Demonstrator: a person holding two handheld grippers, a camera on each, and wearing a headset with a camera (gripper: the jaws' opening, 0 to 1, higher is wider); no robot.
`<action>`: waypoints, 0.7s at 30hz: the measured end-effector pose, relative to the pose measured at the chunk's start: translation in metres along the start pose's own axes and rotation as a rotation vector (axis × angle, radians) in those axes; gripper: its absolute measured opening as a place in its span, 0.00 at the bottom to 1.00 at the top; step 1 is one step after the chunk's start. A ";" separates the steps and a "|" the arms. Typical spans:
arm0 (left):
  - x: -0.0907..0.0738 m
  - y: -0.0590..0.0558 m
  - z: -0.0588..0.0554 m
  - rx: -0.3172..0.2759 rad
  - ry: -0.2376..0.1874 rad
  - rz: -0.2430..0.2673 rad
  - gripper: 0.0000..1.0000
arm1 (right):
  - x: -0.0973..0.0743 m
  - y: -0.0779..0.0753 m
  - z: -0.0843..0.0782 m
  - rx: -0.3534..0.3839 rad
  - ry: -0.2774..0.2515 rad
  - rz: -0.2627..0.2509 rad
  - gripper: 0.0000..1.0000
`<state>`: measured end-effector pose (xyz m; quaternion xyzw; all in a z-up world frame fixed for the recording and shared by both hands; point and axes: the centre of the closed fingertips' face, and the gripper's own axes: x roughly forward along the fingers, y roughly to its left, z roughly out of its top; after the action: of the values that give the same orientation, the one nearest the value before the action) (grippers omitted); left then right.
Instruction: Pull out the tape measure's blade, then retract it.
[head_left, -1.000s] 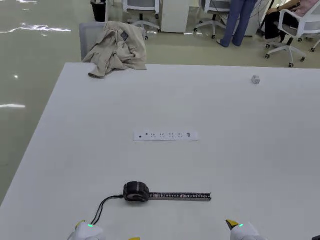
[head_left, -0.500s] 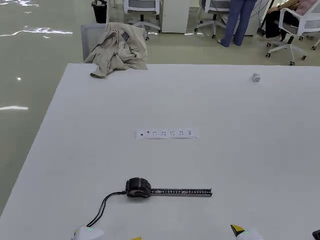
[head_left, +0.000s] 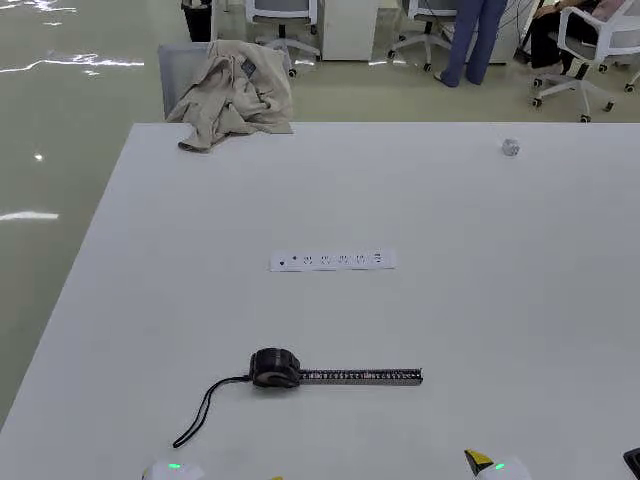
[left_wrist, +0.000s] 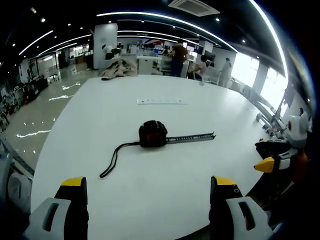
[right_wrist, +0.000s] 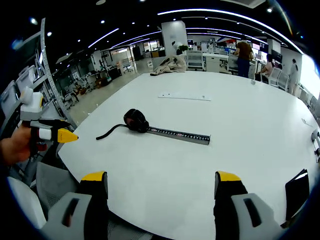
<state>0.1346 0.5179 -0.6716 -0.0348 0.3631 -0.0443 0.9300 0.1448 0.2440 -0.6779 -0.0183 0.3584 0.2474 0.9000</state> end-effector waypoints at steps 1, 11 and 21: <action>0.000 0.000 0.000 0.000 -0.001 -0.002 1.00 | 0.000 0.000 0.000 0.001 0.001 0.000 0.91; 0.000 -0.009 0.005 0.013 -0.007 -0.007 1.00 | -0.002 -0.008 0.008 0.006 -0.014 -0.005 0.94; 0.006 -0.018 0.014 0.024 -0.014 -0.004 1.00 | -0.001 -0.023 0.004 0.011 0.005 -0.019 0.96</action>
<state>0.1474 0.4996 -0.6633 -0.0244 0.3559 -0.0503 0.9328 0.1572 0.2246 -0.6778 -0.0172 0.3618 0.2367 0.9015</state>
